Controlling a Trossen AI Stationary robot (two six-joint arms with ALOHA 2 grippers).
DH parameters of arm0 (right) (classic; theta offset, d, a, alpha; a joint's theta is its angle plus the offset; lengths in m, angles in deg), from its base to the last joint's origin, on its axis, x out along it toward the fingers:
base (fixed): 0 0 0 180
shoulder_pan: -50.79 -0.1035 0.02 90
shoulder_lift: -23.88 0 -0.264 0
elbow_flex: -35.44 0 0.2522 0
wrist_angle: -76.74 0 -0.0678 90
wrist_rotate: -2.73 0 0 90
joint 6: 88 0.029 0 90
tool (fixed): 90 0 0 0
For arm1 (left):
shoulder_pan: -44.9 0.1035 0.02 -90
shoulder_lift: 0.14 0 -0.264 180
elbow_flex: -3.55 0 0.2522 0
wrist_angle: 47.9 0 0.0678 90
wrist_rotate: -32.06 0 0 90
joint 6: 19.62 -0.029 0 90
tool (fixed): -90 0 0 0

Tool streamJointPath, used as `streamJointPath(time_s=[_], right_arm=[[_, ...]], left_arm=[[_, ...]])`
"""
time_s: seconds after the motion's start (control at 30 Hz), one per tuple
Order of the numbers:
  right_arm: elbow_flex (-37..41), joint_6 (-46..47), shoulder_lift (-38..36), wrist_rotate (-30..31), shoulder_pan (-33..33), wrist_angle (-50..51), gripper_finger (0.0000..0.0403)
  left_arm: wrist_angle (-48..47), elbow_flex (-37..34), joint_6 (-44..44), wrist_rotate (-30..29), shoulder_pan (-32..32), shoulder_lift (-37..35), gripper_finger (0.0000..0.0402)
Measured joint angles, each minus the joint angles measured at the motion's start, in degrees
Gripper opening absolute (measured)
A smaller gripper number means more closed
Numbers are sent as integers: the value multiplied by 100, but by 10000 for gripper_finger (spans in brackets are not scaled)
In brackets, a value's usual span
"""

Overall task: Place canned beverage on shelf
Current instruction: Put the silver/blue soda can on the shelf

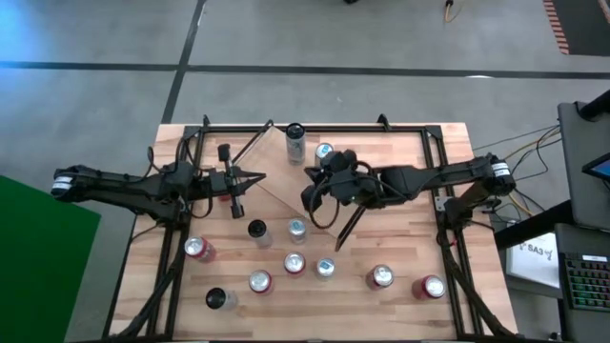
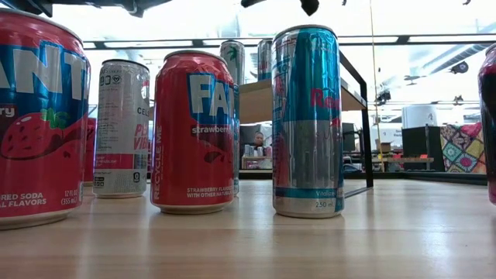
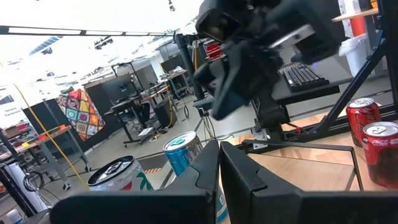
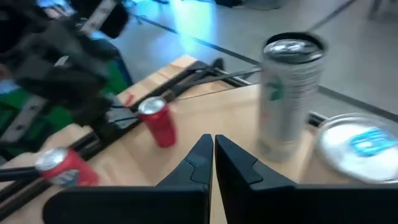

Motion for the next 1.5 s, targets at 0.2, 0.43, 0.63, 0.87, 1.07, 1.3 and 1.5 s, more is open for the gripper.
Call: streamJointPath(time_s=[0.2,0.43,0.63,0.87,1.07,1.3,1.5], right_arm=[[-652,546,-9,708,236,1593,9],[-780,1148,3,719,444,2617,9],[-659,1170,14,727,486,2521,9],[-635,1173,110,775,609,2514,9],[-624,1173,118,875,609,2515,9],[-484,1252,120,874,609,2530,9],[-451,1271,118,871,609,2522,9]], left_arm=[[-61,0,61,1,0,0,0],[-92,0,90,1,0,0,0],[-92,0,96,1,0,0,0],[-90,0,98,1,-2,0,0],[-89,0,99,1,-2,0,0],[-90,0,98,1,-2,0,0],[-88,0,98,1,-2,0,0]])
